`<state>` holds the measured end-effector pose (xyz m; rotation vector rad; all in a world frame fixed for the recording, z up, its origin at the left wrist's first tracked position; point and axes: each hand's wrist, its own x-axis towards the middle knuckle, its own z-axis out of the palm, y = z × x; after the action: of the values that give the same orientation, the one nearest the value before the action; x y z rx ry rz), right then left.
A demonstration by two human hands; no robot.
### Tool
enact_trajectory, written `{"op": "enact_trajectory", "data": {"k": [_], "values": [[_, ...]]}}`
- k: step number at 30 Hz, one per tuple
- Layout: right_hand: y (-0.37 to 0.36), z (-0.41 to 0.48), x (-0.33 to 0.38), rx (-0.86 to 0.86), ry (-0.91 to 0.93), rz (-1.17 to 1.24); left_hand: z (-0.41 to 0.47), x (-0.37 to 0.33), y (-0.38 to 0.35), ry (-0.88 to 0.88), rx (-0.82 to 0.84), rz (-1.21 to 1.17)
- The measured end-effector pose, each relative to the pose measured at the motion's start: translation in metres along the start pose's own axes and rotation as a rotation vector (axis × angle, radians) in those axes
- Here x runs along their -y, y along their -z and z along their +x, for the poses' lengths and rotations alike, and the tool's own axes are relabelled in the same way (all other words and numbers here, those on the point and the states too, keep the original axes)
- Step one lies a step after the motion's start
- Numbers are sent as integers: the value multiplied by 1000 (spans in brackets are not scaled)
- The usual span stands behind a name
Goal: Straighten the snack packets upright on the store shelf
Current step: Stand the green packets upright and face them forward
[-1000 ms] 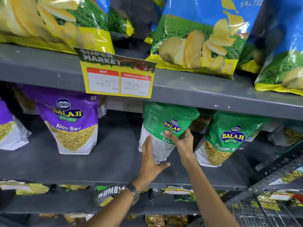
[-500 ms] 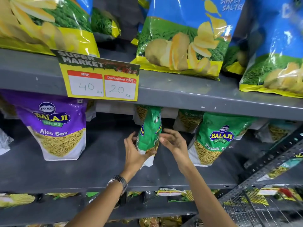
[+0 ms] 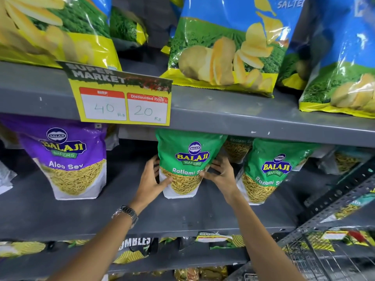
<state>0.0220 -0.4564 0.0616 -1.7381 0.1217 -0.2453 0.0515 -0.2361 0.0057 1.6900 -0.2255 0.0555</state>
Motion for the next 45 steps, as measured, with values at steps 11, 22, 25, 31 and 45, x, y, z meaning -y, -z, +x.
{"op": "enact_trajectory", "data": {"k": [11,22,25,31,45], "values": [[-8,-7,-14,-118,-17,61,-12,4,-14,25,-15,25],[10,-23,-13,-544,174,22,-50,6,-45,-248,-512,90],[50,-25,-6,-1111,304,54,-78,0,-83,-465,-452,43],[143,-4,-11,-937,8,128,-52,-59,-165,-180,65,-111],[174,-17,-28,-541,-207,60,-16,-79,-201,228,559,-192]]}}
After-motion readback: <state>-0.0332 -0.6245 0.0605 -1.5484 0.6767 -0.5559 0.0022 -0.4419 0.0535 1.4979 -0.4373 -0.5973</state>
